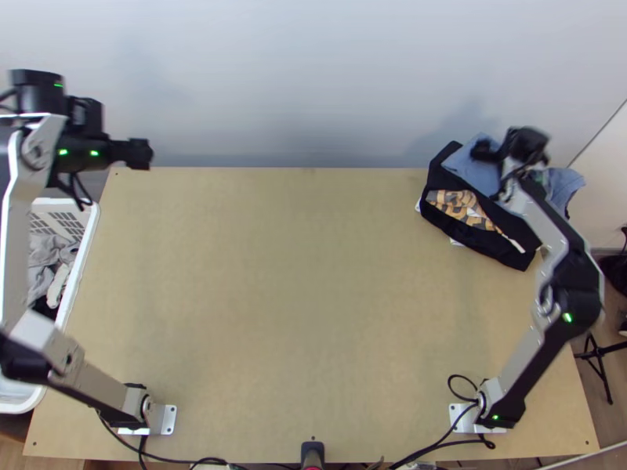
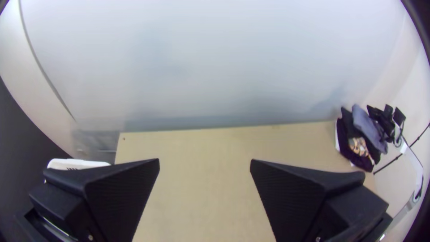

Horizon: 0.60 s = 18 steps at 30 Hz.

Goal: Fold the t-shirt

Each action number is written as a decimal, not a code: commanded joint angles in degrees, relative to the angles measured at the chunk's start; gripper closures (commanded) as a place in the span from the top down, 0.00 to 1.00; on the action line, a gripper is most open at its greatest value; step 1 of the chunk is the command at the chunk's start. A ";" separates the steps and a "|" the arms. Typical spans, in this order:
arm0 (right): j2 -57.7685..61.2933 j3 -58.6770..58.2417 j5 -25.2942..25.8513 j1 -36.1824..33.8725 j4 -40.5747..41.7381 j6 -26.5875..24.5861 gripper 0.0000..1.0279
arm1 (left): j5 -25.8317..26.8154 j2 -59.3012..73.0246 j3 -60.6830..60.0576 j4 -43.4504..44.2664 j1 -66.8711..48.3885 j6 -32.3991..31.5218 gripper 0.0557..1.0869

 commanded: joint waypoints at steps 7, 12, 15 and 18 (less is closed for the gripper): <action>-50.32 -13.99 -3.29 0.19 -7.61 4.53 0.96 | -10.73 -33.48 -21.98 20.12 3.04 -8.10 0.95; -79.33 -33.76 -9.27 0.37 -10.34 3.74 0.96 | -14.95 -63.27 -55.99 48.51 4.00 -7.05 0.95; -98.66 -45.80 -9.53 1.33 -8.23 3.30 0.96 | -14.95 -76.37 -66.54 50.35 3.83 -6.00 0.95; -113.87 -59.69 -9.71 2.65 1.70 2.60 0.96 | -14.95 -86.13 -75.68 52.64 4.09 -5.56 0.95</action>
